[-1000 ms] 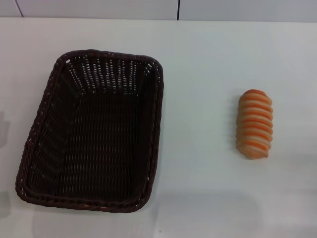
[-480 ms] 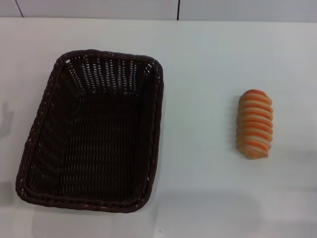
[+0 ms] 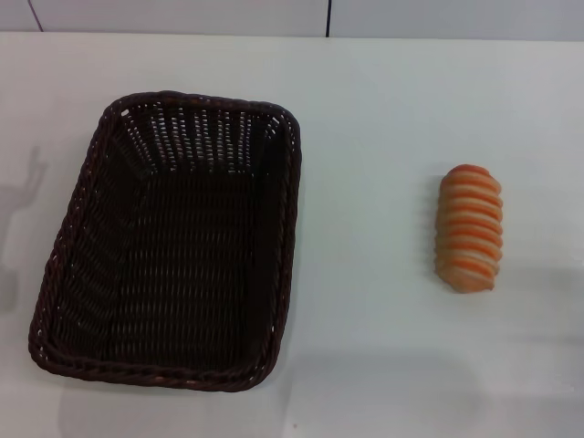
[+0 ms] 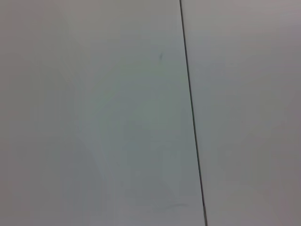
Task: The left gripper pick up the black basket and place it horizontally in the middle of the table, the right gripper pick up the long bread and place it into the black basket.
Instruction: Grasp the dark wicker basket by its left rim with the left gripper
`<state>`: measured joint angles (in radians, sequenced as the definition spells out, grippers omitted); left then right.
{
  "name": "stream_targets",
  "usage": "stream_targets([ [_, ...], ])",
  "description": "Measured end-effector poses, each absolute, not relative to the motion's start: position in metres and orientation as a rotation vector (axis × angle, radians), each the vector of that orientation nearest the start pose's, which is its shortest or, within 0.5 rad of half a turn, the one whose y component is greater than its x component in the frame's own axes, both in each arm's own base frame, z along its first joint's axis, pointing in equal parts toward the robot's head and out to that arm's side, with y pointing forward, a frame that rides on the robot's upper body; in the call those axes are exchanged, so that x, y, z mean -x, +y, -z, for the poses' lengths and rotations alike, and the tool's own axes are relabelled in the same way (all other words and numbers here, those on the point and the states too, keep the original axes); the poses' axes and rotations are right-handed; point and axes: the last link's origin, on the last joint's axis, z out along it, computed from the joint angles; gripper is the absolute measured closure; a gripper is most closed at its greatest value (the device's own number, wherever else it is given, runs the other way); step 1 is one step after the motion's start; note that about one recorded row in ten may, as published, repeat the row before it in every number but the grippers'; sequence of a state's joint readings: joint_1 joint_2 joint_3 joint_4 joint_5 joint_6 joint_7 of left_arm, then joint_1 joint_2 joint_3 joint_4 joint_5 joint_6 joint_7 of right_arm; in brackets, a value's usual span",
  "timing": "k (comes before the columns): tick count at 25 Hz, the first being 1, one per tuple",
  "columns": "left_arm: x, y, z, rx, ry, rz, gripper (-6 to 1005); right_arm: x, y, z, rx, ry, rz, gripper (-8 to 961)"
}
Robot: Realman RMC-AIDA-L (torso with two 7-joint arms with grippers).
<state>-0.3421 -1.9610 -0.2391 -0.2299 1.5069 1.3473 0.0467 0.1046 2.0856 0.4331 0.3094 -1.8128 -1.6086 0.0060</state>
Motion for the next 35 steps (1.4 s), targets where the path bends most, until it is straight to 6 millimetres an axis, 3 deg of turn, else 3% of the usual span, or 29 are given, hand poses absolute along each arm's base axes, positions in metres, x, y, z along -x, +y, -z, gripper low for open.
stream_targets([
  [7,0.371,0.306,-0.042,1.378,-0.36,0.45,141,-0.348,0.205,0.003,1.292,0.486,-0.773,214],
  [12,0.358,0.315,-0.027,1.281,-0.26,0.22,142,-0.346,0.207,0.006,1.298,0.499,-0.779,214],
  [18,0.35,0.324,-0.023,1.356,-0.281,0.263,142,-0.347,0.213,0.011,1.321,0.531,-0.766,214],
  [22,0.348,0.342,-0.036,1.447,-0.411,0.367,143,-0.347,0.214,0.011,1.325,0.532,-0.766,213],
  [29,0.32,0.363,-0.045,1.538,-0.407,0.268,144,-0.346,0.217,0.012,1.333,0.535,-0.767,213],
  [35,0.289,0.376,-0.07,1.667,-0.439,0.22,145,-0.345,0.22,0.012,1.337,0.533,-0.771,214],
])
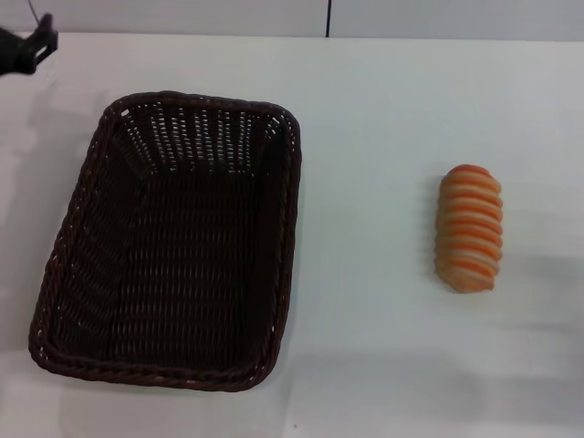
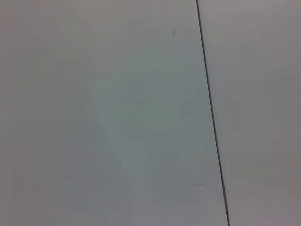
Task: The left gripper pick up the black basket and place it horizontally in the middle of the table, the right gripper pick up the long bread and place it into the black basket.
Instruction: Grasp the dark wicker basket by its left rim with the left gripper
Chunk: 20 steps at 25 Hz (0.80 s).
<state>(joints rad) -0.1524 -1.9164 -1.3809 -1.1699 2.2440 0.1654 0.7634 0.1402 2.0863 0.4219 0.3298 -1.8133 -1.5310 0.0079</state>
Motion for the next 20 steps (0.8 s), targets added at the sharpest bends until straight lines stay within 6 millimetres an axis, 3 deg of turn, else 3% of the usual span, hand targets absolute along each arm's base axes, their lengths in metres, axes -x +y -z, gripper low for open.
stream_targets([
  [3,0.275,0.381,-0.083,1.73,-0.444,0.159,146,-0.345,0.221,0.013,1.339,0.531,-0.773,214],
  [5,0.255,0.387,-0.098,1.822,-0.46,0.122,146,-0.344,0.223,0.013,1.342,0.53,-0.775,214],
  [12,0.225,0.386,-0.117,1.961,-0.42,0.088,147,-0.343,0.223,0.015,1.359,0.53,-0.775,213],
  [13,0.213,0.384,-0.13,2.004,-0.414,0.06,147,-0.343,0.223,0.015,1.359,0.53,-0.775,213],
  [18,0.213,0.384,-0.13,2.004,-0.414,0.06,148,-0.345,0.221,0.015,1.359,0.537,-0.767,212],
  [19,0.195,0.376,-0.146,2.088,-0.542,0.008,148,-0.345,0.22,0.015,1.36,0.537,-0.767,212],
  [20,0.189,0.37,-0.148,2.113,-0.594,-0.015,148,-0.345,0.22,0.016,1.363,0.537,-0.768,212],
])
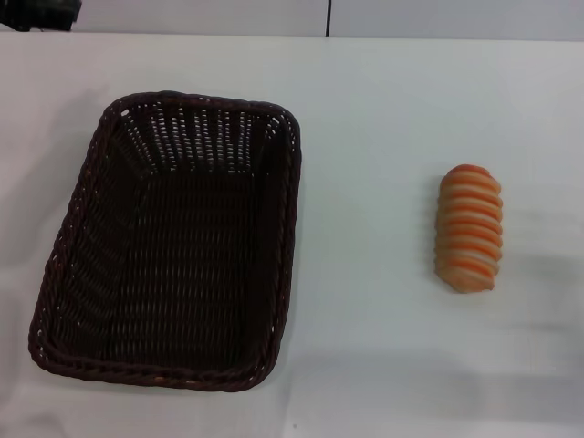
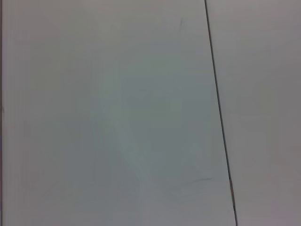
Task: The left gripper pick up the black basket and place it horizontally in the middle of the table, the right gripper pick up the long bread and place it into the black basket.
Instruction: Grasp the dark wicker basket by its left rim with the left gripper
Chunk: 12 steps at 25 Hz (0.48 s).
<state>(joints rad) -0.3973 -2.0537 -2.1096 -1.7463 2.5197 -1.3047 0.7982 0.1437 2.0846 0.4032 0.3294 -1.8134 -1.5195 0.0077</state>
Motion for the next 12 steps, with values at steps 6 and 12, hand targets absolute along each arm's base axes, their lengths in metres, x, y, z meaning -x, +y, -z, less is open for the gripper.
stream_targets([
  [6,0.176,0.349,-0.134,2.219,-0.728,-0.081,149,-0.343,0.221,0.017,1.369,0.535,-0.771,213],
  [12,0.182,0.335,-0.118,2.256,-0.928,-0.117,150,-0.344,0.22,0.017,1.37,0.537,-0.77,213],
])
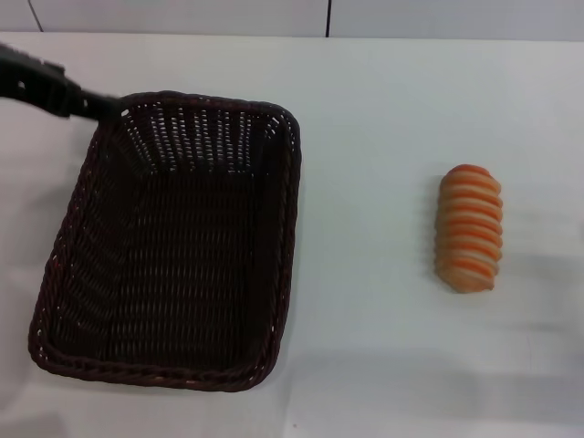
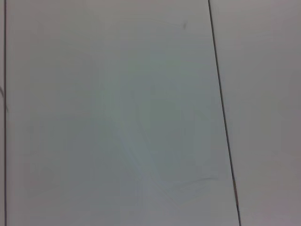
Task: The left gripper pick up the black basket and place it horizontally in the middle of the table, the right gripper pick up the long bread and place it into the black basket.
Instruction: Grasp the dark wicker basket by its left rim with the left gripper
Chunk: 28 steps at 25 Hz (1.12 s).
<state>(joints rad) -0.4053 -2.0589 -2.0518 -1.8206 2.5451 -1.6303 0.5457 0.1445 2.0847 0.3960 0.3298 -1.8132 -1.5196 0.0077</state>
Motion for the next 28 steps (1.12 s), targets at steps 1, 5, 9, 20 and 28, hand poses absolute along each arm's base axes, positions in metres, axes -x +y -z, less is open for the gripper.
stream_targets([
  [1,0.182,0.335,-0.118,2.256,-0.928,-0.117,150,-0.344,0.22,0.017,1.37,0.537,-0.769,214],
  [5,0.198,0.335,-0.114,2.188,-1.066,-0.137,151,-0.344,0.22,0.017,1.371,0.536,-0.767,214],
  [9,0.212,0.336,-0.108,2.155,-1.158,-0.169,152,-0.345,0.219,0.017,1.371,0.537,-0.766,213],
  [20,0.226,0.33,-0.075,2.207,-1.235,-0.244,153,-0.347,0.217,0.016,1.37,0.539,-0.757,214],
  [28,0.227,0.329,-0.059,2.258,-1.197,-0.309,155,-0.347,0.217,0.016,1.368,0.539,-0.758,214],
])
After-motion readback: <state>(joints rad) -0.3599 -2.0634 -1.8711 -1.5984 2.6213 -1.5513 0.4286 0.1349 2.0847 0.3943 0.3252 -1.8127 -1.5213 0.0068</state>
